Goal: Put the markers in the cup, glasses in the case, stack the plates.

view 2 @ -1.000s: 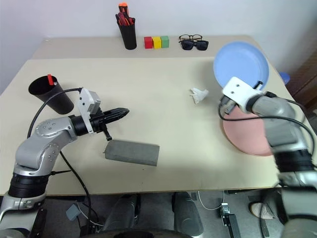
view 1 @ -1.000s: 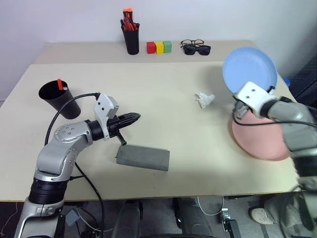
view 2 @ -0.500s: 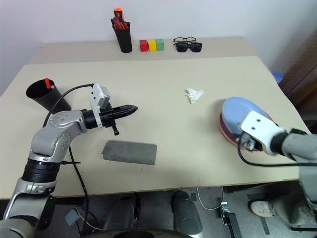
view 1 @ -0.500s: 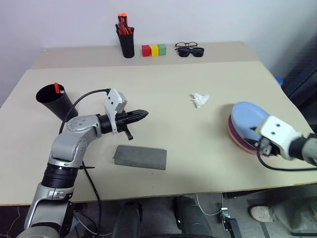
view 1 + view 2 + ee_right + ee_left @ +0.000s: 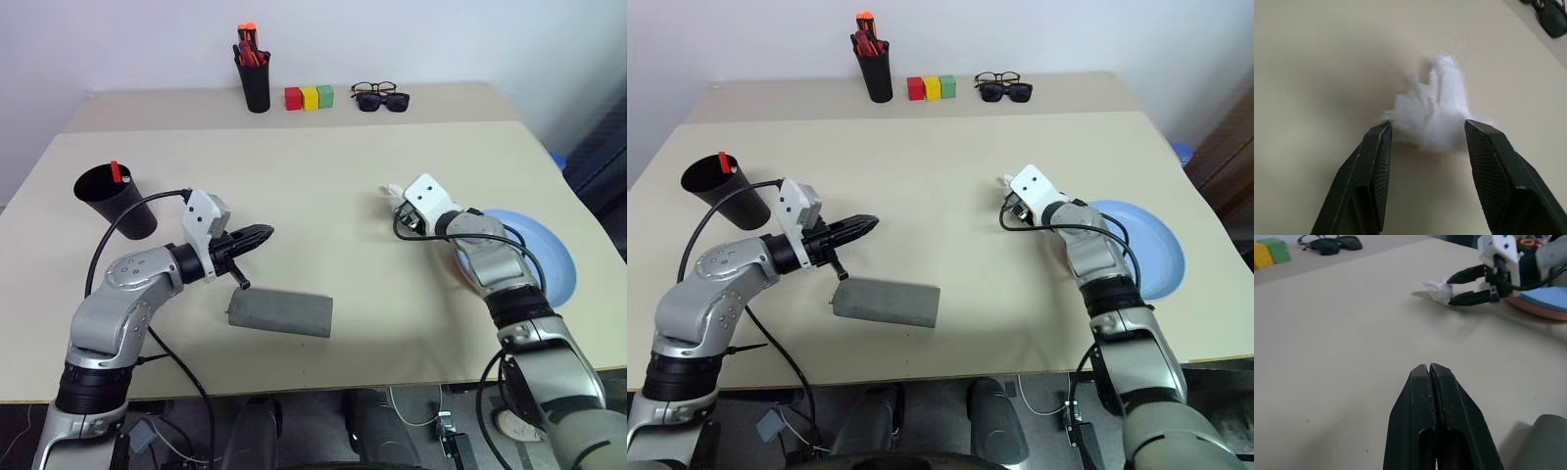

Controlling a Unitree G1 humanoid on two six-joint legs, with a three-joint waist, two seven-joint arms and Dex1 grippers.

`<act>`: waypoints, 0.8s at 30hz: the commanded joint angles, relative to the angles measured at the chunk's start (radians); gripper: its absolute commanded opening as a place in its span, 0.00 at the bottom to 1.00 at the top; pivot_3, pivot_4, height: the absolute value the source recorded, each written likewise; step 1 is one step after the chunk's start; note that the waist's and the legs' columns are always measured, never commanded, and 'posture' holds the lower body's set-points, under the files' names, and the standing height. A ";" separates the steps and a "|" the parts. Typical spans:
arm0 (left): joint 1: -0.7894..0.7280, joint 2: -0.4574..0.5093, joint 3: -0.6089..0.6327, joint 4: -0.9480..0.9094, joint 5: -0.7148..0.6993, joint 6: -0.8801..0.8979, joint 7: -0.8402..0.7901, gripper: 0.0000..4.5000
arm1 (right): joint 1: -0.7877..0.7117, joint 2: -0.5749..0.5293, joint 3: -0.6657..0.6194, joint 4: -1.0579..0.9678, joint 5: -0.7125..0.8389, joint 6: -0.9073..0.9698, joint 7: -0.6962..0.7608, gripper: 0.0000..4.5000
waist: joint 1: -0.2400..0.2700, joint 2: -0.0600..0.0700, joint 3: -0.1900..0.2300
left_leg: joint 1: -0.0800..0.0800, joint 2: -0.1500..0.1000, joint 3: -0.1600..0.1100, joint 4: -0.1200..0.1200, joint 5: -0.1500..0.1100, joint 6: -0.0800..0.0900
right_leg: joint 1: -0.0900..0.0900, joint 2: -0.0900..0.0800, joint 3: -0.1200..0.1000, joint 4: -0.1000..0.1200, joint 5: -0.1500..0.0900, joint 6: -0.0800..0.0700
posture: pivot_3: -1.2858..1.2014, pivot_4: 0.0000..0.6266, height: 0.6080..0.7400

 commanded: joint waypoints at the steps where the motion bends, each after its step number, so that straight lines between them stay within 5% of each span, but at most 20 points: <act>1: 0.018 0.001 0.031 -0.069 -0.030 0.018 0.033 0.00 | -0.056 0.010 0.002 0.122 -0.017 -0.102 -0.028 0.41 | 0.000 0.000 0.000 | 0.000 0.000 0.000 0.000 0.000 0.000 | 0.000 0.000 0.000 0.000 0.000 0.000 | 0.52 0.24 1.00; 5: 0.027 -0.001 0.028 -0.083 -0.042 0.028 0.051 0.00 | -0.066 0.016 -0.008 0.143 -0.013 -0.146 -0.036 0.01 | 0.001 0.000 0.000 | 0.000 0.000 0.000 0.000 0.000 0.000 | 0.001 0.000 0.000 0.000 0.000 0.000 | 0.52 0.24 1.00; 8: 0.023 0.000 0.019 -0.074 -0.042 0.024 0.053 0.00 | -0.048 0.000 -0.015 0.095 -0.023 -0.159 -0.053 0.00 | -0.001 0.000 0.000 | 0.001 0.000 0.000 0.000 0.000 0.000 | 0.001 0.000 0.000 0.000 0.000 0.000 | 0.52 0.24 1.00; 13: 0.009 0.000 0.025 -0.025 -0.035 0.007 0.047 0.00 | 0.101 -0.122 -0.080 -0.268 0.001 -0.041 0.001 0.00 | 0.004 0.000 0.000 | 0.000 0.000 0.000 0.000 0.000 0.000 | 0.000 0.000 0.000 0.000 0.000 0.000 | 0.52 0.24 1.00; 18: -0.009 -0.024 0.022 0.064 -0.016 -0.043 0.046 0.00 | 0.430 -0.318 -0.325 -0.775 0.119 0.232 0.156 0.00 | 0.022 0.001 0.000 | -0.001 0.000 -0.001 0.000 0.000 0.000 | 0.000 0.000 0.000 0.000 -0.003 -0.001 | 0.52 0.24 1.00; 22: -0.060 -0.055 -0.013 0.142 0.014 -0.080 0.054 0.00 | 0.606 -0.377 -0.434 -0.931 0.161 0.357 0.192 0.00 | 0.018 0.000 0.000 | 0.001 0.000 0.001 0.000 -0.001 0.002 | 0.001 0.000 0.000 -0.001 -0.003 -0.002 | 0.52 0.24 1.00; 24: -0.083 -0.074 -0.018 0.169 0.020 -0.093 0.054 0.00 | 0.651 -0.380 -0.442 -0.952 0.163 0.381 0.193 0.12 | 0.004 0.000 0.000 | 0.001 0.000 0.001 0.002 -0.001 0.002 | 0.002 0.000 0.001 -0.001 -0.003 -0.003 | 0.52 0.24 1.00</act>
